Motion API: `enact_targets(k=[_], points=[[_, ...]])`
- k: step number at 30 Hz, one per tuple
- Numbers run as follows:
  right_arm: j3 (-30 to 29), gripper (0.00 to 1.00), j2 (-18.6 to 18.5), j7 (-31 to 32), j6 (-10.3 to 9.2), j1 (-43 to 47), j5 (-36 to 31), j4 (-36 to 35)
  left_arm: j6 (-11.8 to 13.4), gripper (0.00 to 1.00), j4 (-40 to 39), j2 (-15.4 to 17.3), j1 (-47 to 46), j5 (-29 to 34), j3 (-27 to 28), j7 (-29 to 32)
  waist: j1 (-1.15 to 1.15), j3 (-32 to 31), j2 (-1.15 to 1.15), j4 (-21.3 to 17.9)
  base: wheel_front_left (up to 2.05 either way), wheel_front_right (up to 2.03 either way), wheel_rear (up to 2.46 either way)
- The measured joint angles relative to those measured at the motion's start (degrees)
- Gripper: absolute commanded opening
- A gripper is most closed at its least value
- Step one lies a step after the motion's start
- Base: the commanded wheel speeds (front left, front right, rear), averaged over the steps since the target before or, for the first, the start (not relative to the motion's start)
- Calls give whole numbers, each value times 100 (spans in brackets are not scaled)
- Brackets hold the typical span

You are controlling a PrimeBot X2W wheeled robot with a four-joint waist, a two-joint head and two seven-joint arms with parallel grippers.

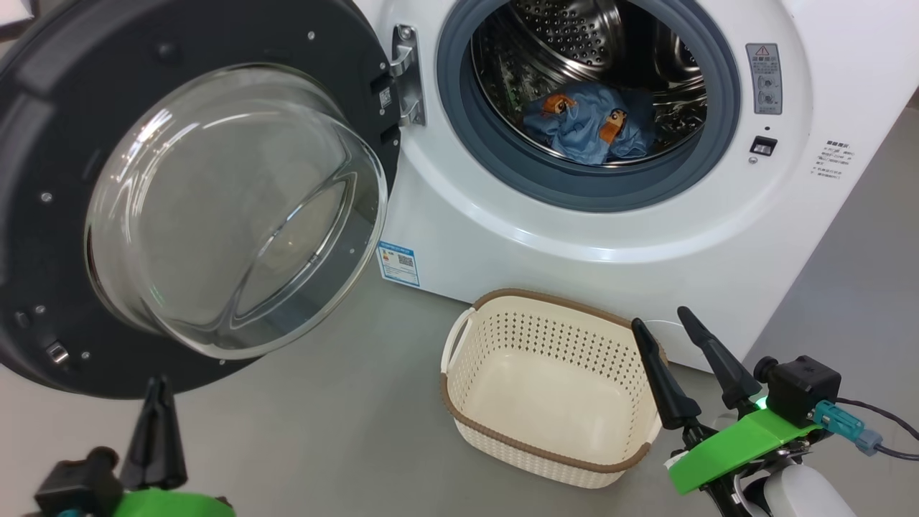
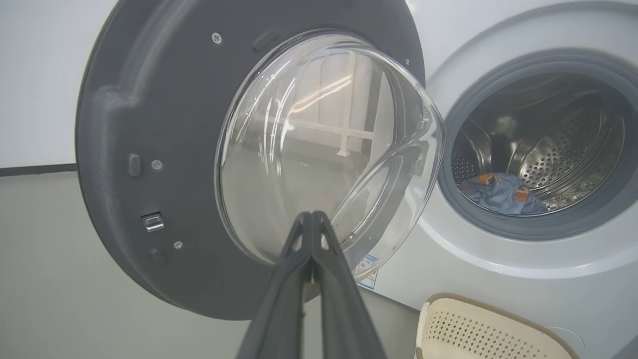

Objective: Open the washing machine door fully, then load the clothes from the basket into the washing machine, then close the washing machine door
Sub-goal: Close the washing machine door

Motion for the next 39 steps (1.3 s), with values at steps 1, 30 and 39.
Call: enact_targets(k=[1,30,39], points=[[-3,100,1,0,0,4,0,0,-25,0,-49,31,-2,-10,32,0,0,-5,0,2,0,0,0],[174,100,-196,0,0,55,0,16,-680,0,1615,1719,-3000,-4355,2770,1573,0,69,0,-449,0,0,0],[245,100,-267,0,0,13,0,21,-693,0,3635,2336,-3613,-5059,3238,2143,0,204,0,-723,0,0,0]])
